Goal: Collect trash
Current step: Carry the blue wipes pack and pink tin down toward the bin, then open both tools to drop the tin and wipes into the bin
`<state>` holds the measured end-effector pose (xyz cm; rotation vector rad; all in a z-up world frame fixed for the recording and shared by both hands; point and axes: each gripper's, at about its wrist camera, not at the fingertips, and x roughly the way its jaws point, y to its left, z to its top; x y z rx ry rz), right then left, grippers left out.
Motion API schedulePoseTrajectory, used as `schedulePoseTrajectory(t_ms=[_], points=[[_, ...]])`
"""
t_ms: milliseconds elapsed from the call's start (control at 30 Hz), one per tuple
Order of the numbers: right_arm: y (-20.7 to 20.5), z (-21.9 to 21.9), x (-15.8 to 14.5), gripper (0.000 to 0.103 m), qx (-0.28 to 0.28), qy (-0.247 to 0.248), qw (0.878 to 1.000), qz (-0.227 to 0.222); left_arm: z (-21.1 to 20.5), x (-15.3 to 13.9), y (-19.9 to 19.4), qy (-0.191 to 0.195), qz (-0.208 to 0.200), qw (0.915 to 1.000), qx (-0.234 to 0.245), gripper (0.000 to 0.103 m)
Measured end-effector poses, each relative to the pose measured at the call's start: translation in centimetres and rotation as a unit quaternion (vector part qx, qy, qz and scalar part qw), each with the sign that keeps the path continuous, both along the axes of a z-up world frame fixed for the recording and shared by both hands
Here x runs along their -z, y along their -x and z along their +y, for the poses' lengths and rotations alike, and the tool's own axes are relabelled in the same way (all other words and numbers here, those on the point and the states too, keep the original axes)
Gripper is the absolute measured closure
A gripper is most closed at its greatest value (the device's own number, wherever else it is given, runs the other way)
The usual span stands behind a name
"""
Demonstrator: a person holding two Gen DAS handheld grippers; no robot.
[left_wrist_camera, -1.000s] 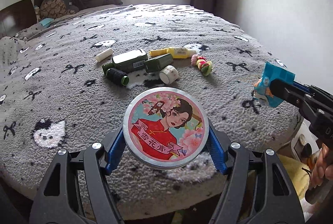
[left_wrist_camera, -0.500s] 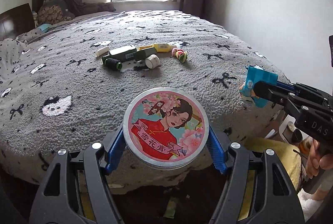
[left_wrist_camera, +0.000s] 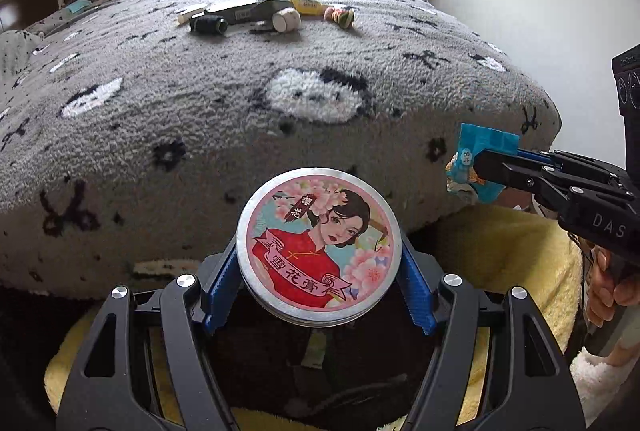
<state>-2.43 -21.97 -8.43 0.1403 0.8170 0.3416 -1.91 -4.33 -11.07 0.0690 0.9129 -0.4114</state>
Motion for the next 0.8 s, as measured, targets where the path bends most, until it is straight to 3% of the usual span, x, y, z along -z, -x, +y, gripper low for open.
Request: schedulePoseTrajectory(t_ms=[433, 800], points=[[-0.5, 1.5, 7.0, 0.081, -0.022, -0.002, 0.995, 0.097, -0.4, 8.3, 0.9, -0.033, 0.099, 0.9944, 0.016, 0.036], [-1.9, 1.5, 12.5, 0.081, -0.005, -0.008, 0.985, 0.17, -0.5, 14.7, -0.5, -0.05, 0.18, 0.9824, 0.008, 0.036]])
